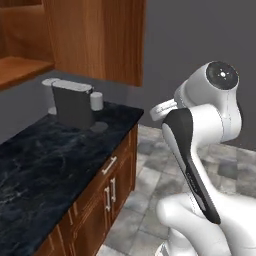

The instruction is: Organize the utensils by type. Pick up the wooden spoons from the counter and place them in the open cabinet. Then pick up the metallic utensils from the counter and place them in the open drawer.

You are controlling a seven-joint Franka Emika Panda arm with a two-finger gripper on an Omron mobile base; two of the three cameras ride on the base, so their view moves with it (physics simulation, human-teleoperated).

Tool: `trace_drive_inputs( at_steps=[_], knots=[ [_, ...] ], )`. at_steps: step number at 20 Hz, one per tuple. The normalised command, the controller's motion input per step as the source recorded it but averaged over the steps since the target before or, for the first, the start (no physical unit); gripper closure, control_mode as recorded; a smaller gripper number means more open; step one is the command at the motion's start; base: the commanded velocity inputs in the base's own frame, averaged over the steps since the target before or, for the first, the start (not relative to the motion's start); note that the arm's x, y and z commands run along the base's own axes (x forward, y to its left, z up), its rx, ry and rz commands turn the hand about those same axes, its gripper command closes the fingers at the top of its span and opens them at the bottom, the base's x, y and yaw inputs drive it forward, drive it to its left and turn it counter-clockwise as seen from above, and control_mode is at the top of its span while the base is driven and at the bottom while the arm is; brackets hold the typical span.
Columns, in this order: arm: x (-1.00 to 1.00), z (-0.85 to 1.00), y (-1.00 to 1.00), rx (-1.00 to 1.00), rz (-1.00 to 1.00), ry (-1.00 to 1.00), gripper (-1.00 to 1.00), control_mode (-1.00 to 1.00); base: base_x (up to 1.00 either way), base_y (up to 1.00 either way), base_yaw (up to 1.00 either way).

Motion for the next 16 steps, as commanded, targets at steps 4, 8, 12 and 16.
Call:
trace_drive_inputs(
  at_steps=[4, 8, 12, 16],
  knots=[
    [0.00, 0.00, 0.00, 0.00, 0.00, 0.00, -1.00, 1.00, -0.24, 0.00, -0.99],
    [0.00, 0.00, 0.00, 0.00, 0.00, 0.00, -1.00, 1.00, -0.20, 0.00, -1.00],
    [0.00, 0.00, 0.00, 0.00, 0.00, 0.00, -1.00, 1.00, -0.07, 0.00, -1.00],
    [0.00, 0.00, 0.00, 0.00, 0.00, 0.00, -1.00, 1.00, 0.00, 0.00, -1.00]
  ],
)
